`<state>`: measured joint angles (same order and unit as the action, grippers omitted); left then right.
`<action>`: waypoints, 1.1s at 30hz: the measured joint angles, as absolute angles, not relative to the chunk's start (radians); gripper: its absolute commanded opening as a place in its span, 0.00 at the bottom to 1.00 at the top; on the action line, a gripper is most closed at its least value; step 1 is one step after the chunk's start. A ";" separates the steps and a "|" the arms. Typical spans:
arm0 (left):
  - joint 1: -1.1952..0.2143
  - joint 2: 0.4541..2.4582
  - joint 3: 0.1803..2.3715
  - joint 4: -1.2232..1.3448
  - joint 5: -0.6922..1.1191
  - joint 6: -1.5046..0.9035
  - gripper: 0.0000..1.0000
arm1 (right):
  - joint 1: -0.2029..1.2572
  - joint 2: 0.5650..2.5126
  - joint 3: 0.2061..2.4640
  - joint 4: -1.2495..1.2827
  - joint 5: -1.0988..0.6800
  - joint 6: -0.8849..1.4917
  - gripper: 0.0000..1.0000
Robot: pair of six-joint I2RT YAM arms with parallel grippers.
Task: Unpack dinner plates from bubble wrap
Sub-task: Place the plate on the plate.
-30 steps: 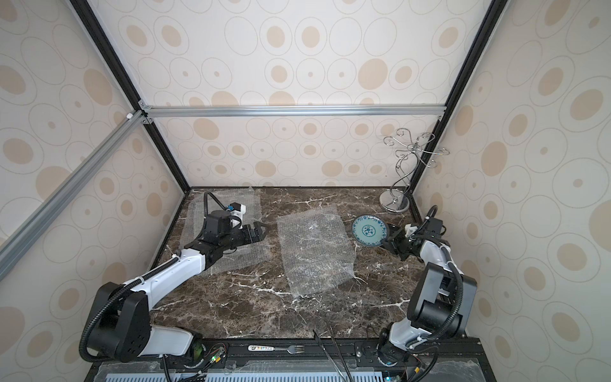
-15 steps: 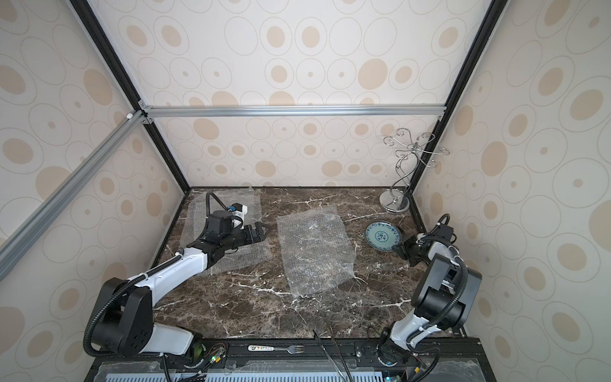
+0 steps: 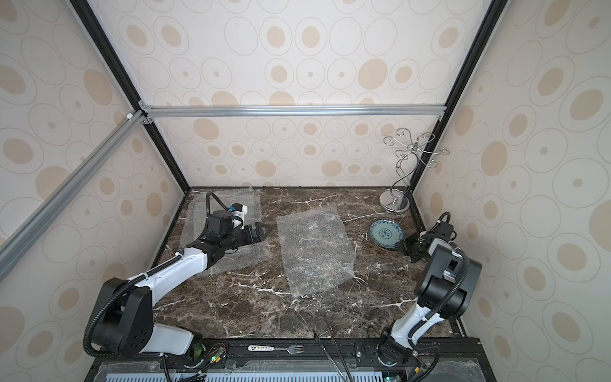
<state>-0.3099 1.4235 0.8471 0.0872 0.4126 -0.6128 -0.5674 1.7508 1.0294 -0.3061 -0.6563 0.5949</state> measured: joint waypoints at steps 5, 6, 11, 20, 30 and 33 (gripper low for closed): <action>-0.310 1.423 0.847 0.081 0.412 -0.613 1.00 | -0.568 1.766 1.034 -0.293 -0.654 0.596 0.05; -0.310 1.423 0.847 0.081 0.412 -0.613 1.00 | -0.568 1.771 1.034 -0.291 -0.653 0.596 0.05; -0.310 1.423 0.847 0.081 0.412 -0.613 1.00 | -0.569 1.795 1.034 -0.283 -0.654 0.596 0.07; -0.310 1.423 0.847 0.081 0.412 -0.613 1.00 | -0.569 1.799 1.034 -0.261 -0.653 0.595 0.11; -0.310 1.423 0.847 0.081 0.408 -0.613 1.00 | -0.569 1.806 1.034 -0.260 -0.636 0.595 0.21; -0.310 1.423 0.847 0.080 0.405 -0.613 1.00 | -0.569 1.804 1.034 -0.266 -0.628 0.586 0.26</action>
